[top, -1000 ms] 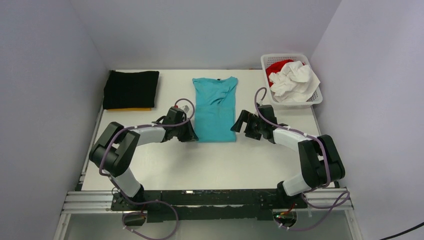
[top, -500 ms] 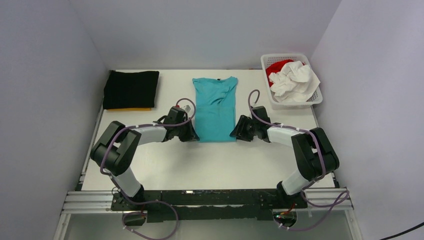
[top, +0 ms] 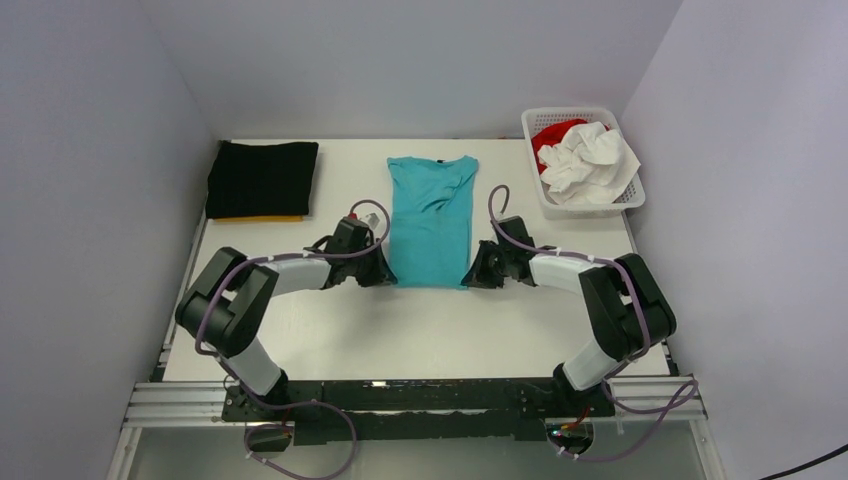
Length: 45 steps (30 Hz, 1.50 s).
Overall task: Fold and stack the t-shirts
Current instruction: Grab one side of the 2/3 rectangular tshirt with both arms, then fold the long partially folded tshirt into a neat square
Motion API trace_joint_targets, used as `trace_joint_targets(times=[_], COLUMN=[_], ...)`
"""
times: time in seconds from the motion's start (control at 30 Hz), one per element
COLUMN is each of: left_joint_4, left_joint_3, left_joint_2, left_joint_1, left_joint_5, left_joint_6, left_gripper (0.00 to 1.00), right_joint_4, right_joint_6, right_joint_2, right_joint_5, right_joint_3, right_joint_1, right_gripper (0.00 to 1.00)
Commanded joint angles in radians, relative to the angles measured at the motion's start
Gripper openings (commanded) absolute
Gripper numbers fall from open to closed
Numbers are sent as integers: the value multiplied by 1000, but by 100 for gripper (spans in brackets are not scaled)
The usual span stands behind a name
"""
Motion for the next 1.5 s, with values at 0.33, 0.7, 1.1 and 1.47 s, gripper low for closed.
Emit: trace_joint_targets(times=[0.33, 0.7, 1.1, 1.47], left_joint_4=[-383, -464, -313, -327], left_joint_3=[-205, -187, 63, 336], left_joint_2=[-520, -945, -637, -278], left_joint_1=[-146, -210, -81, 2], left_joint_5=[-82, 63, -127, -230], left_joint_6=[37, 97, 143, 168], left_gripper=[0, 0, 0, 0], right_joint_4=[-431, -555, -397, -301], right_joint_6=[-166, -141, -129, -118], right_joint_2=[-262, -447, -348, -164], right_joint_5=[-363, -526, -347, -120], right_joint_3=[-8, 75, 224, 359], right_joint_1=[125, 195, 4, -102], right_gripper=[0, 0, 0, 0])
